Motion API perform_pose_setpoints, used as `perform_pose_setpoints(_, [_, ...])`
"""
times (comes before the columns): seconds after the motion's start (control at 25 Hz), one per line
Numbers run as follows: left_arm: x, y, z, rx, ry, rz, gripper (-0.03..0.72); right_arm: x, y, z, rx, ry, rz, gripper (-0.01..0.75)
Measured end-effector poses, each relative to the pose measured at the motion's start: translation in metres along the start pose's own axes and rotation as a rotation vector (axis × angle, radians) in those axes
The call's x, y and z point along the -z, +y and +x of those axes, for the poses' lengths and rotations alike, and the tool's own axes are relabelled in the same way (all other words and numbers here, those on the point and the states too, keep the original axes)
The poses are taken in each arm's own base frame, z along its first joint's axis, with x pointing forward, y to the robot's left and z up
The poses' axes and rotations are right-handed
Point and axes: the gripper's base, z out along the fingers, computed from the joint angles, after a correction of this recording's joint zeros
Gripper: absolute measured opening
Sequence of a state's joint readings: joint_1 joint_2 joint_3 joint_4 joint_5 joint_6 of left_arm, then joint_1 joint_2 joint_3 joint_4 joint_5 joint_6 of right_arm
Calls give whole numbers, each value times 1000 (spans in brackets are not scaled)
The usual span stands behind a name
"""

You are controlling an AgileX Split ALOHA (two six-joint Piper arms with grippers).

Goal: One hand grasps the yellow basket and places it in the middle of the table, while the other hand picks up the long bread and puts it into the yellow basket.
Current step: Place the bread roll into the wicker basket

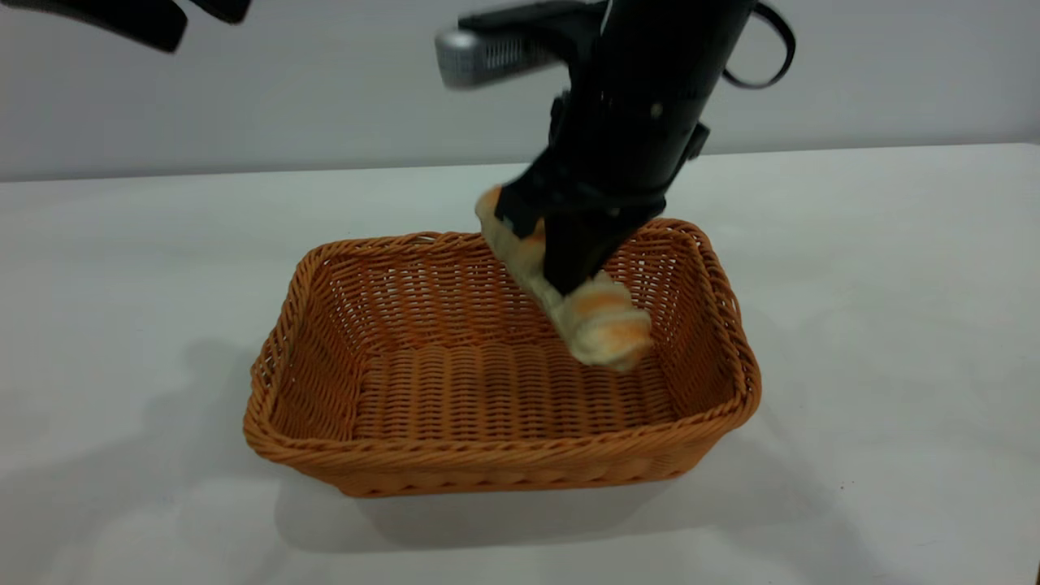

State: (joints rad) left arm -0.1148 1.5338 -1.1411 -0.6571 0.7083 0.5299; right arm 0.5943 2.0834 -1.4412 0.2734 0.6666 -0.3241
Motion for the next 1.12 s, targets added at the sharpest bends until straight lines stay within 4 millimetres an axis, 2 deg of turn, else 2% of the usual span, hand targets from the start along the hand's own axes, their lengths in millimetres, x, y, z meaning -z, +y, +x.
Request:
perform_pose_setpoints(0.12, [14,-4,0,-52,-25,-38,594,-8,-2,2,5,10,6,47])
perform_pose_setpoints(0.2, [25,-7,1,-78,-40,-64,594,-10,-3,2,21,8,20,82])
perform_pose_setpoints(0.28, [36,-10,2,-92,-54,-88,594,-11,-5,2,37,7,33,146])
perform_pose_setpoints(0.48, [56,-15,10,-99,-45,-158,594,-11,-5,2,46,7,40,374])
perform_pose_setpoints(0.6, [64,-15,17,-90,-1,-197,594,-11,-5,2,47,7,40,446])
perform_pose_setpoints(0.76, [75,-17,28,-87,-6,-236,594,-11,-8,4,58,27,45,464])
perform_pose_setpoints(0.92, [92,-25,49,-109,-67,-266,594,-6,-14,5,59,38,54,465])
perform_pose_setpoints(1.0, [103,-31,62,-115,-102,-273,594,3,-15,3,69,21,67,467])
perform_pose_setpoints(1.12, [115,-39,85,-120,-142,-276,594,28,-13,-4,94,-30,88,467])
